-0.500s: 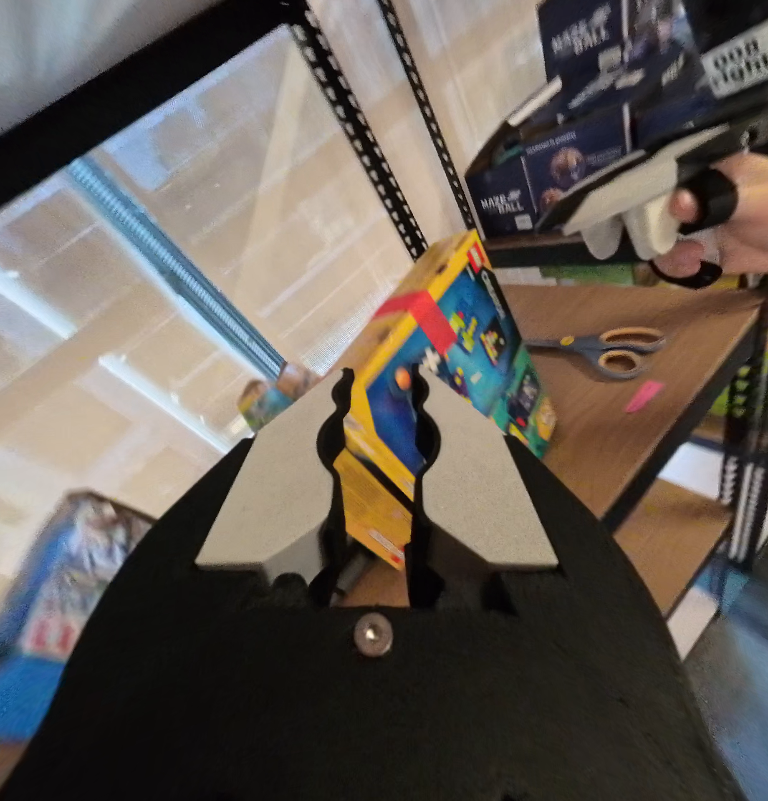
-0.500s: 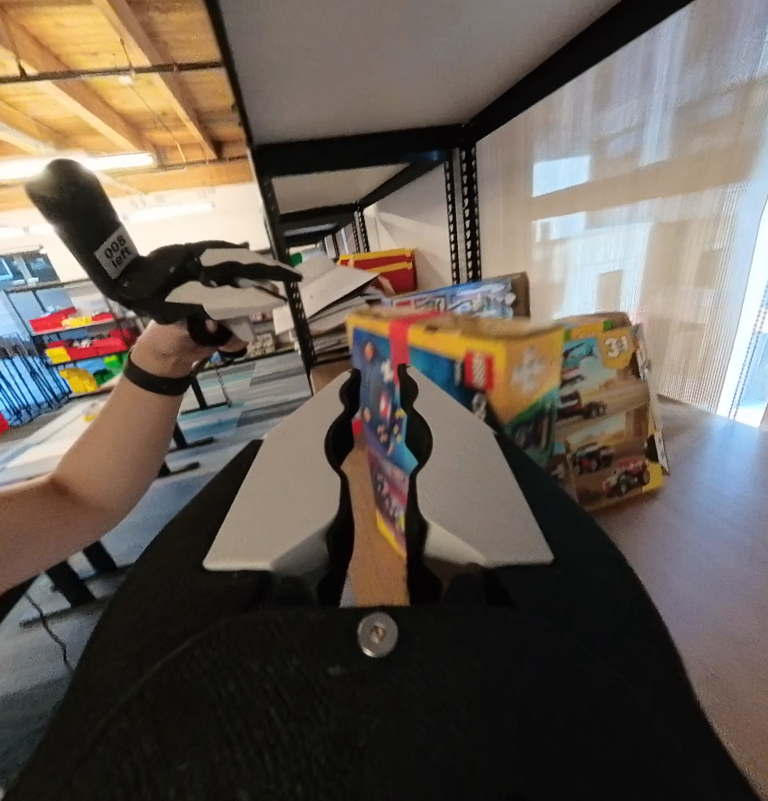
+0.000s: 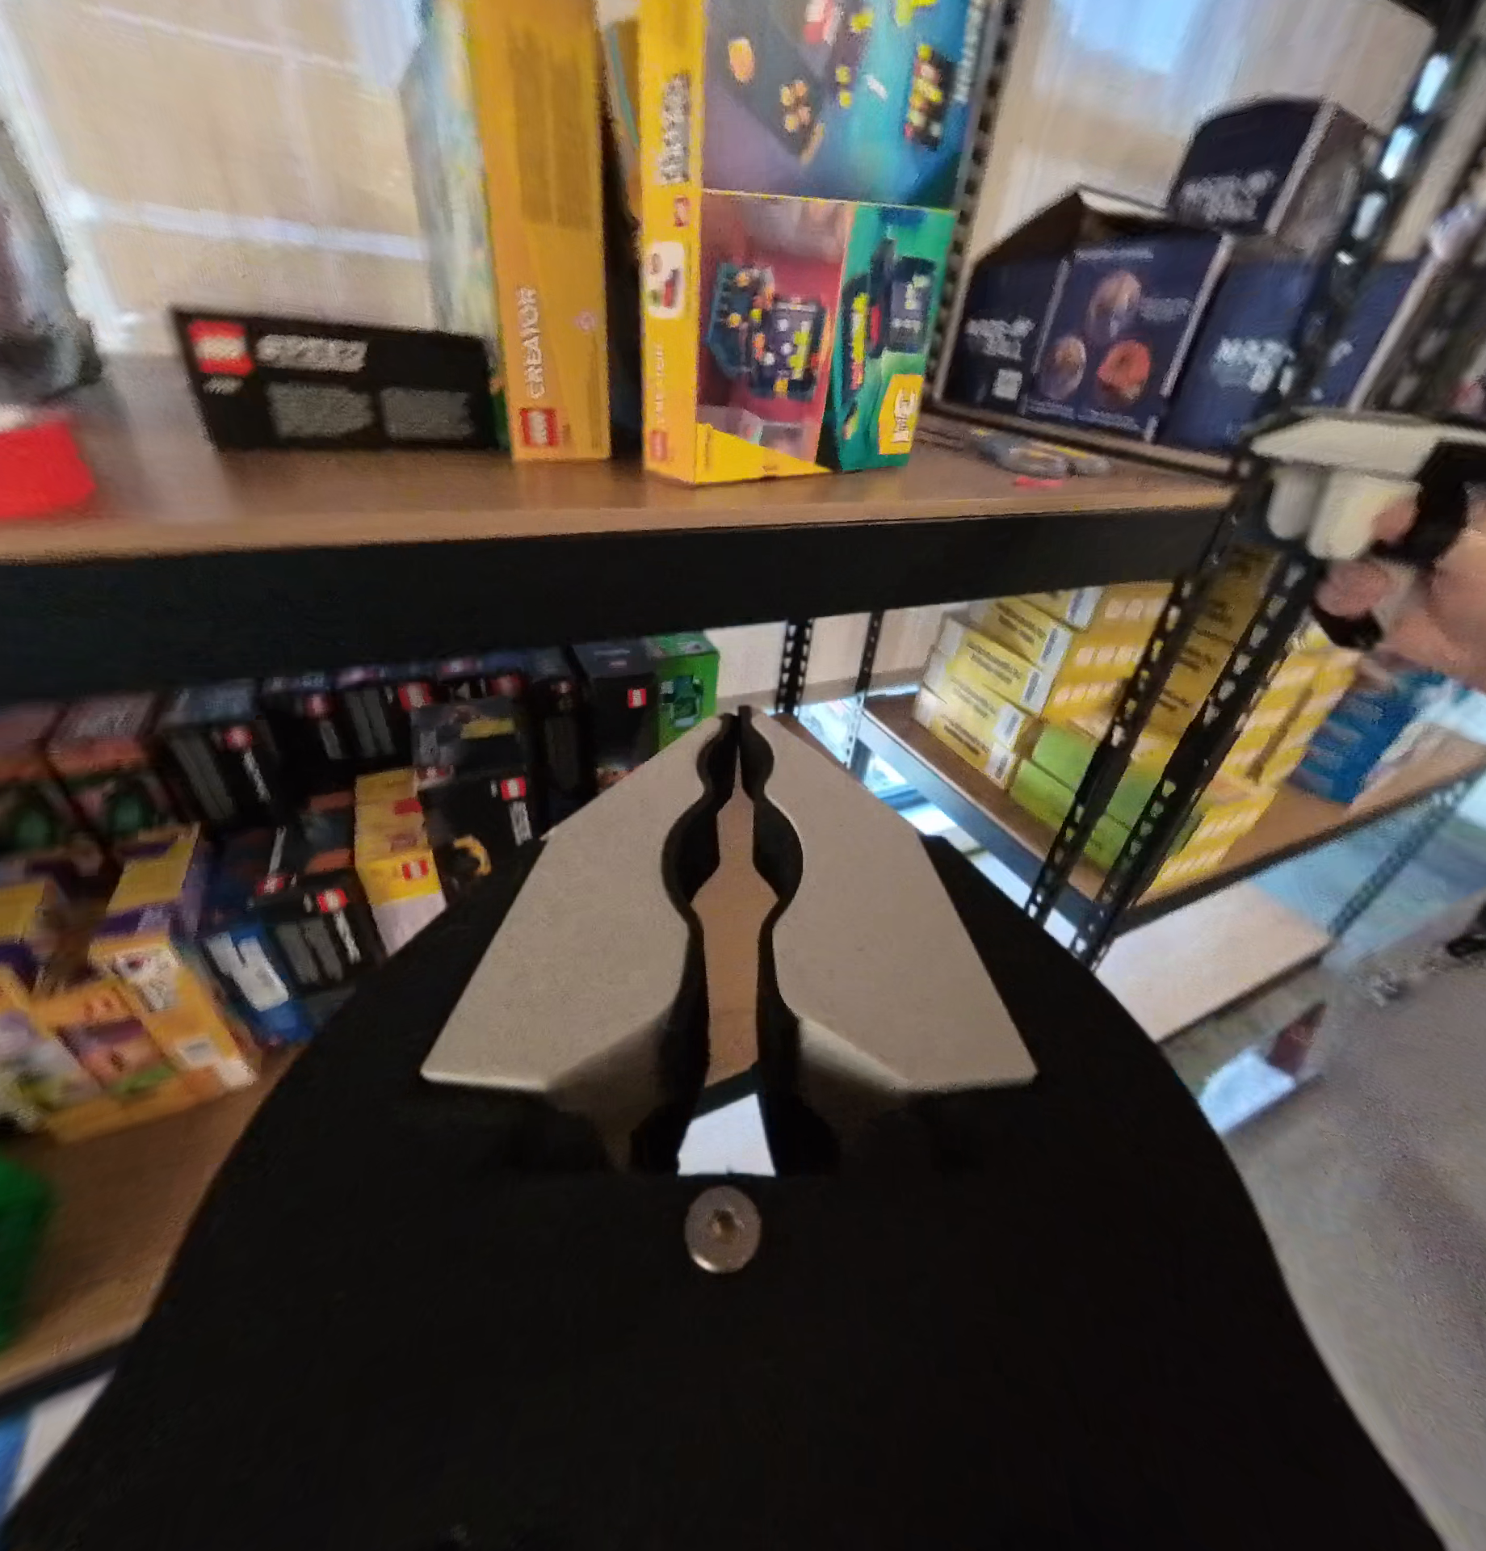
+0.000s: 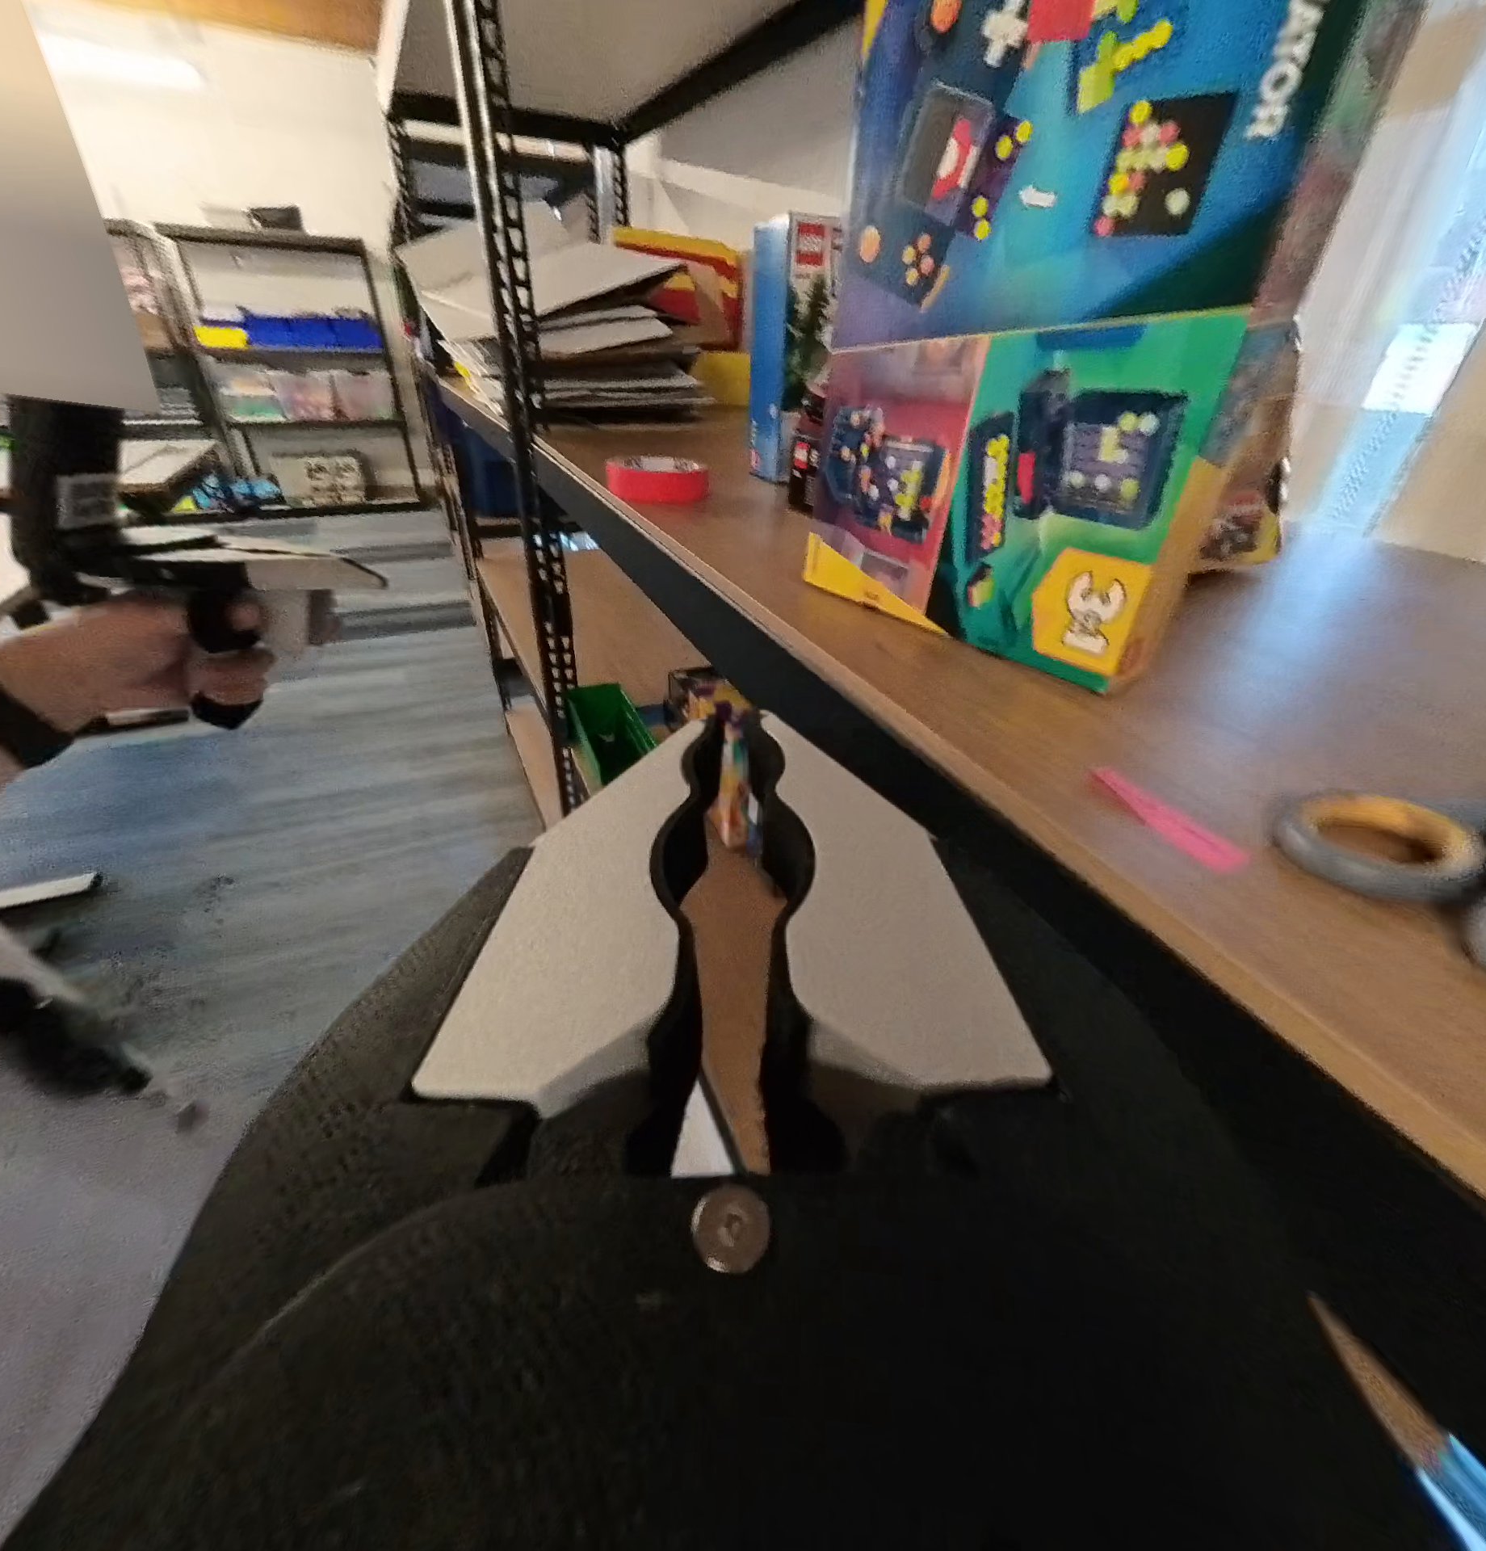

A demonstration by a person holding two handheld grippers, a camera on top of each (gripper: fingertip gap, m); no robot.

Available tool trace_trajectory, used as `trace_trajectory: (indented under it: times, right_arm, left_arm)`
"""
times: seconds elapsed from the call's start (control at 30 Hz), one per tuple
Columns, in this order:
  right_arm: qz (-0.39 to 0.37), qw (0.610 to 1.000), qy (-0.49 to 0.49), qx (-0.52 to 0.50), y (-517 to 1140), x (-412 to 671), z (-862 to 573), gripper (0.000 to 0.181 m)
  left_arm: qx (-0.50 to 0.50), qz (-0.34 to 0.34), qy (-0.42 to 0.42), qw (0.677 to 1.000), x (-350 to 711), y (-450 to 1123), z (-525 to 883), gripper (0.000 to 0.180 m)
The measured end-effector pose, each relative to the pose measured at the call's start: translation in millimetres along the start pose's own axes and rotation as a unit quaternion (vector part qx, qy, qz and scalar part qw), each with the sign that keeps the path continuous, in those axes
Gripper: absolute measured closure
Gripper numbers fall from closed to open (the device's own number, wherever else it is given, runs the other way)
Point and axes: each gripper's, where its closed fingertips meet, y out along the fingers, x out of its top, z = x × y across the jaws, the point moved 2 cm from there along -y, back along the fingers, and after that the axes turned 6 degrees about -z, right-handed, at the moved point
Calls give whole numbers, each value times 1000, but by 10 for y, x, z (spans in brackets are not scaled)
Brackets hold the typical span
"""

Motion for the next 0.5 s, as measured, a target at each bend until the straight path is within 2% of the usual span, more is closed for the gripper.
trace_trajectory:
  times: [0.07,0.17,0.23,0.37,0.5]
  right_arm:
    - [-29,999,-18,4,242,98,13,177]
    - [-82,996,-30,8,549,327,167,178]
    - [-89,995,-43,7,640,355,319,179]
    - [-27,996,-89,3,563,-65,583,179]
    - [48,998,-37,4,277,-638,797,180]
  left_arm:
    - [-58,2,10,998,122,277,-119,180]
    - [-149,19,-31,988,167,639,-454,180]
    - [-179,40,-42,982,48,752,-653,180]
    - [-192,72,-43,978,-435,636,-853,180]
    - [-215,121,-90,965,-839,315,-1014,180]
